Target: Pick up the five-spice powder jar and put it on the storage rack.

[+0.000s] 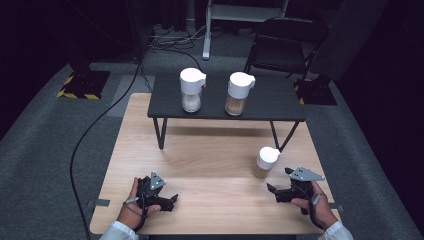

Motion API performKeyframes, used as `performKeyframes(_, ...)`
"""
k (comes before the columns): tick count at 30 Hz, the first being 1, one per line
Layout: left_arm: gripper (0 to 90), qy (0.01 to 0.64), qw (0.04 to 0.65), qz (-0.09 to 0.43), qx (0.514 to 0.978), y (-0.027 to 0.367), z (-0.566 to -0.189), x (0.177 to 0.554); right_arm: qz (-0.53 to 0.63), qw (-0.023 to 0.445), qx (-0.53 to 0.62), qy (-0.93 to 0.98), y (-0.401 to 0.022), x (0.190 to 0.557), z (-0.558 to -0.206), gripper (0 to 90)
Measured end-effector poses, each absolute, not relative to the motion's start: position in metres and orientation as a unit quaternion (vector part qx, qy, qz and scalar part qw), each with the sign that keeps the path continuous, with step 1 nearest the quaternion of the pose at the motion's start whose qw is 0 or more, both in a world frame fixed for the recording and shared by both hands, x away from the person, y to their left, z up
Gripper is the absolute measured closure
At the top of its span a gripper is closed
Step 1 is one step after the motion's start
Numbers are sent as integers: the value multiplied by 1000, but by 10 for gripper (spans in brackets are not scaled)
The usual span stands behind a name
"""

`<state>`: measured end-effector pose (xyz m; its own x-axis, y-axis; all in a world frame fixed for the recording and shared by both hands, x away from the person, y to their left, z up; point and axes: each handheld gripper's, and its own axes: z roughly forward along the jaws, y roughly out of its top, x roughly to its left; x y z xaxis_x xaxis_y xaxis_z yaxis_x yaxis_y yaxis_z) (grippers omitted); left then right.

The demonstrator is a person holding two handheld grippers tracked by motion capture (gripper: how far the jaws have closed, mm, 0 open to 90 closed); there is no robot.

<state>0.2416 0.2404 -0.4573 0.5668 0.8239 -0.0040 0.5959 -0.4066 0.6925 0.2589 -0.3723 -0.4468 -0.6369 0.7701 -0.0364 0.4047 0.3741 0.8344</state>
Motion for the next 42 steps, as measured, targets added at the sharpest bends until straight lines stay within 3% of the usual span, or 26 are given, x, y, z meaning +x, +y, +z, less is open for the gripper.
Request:
performKeyframes(32, 2, 432, 331, 172, 821, 240, -457, 242, 430, 233, 372, 789, -331, 283, -458, 28)
performKeyframes(42, 2, 432, 331, 172, 821, 240, -457, 242, 452, 230, 394, 766, -326, 289, -464, 67)
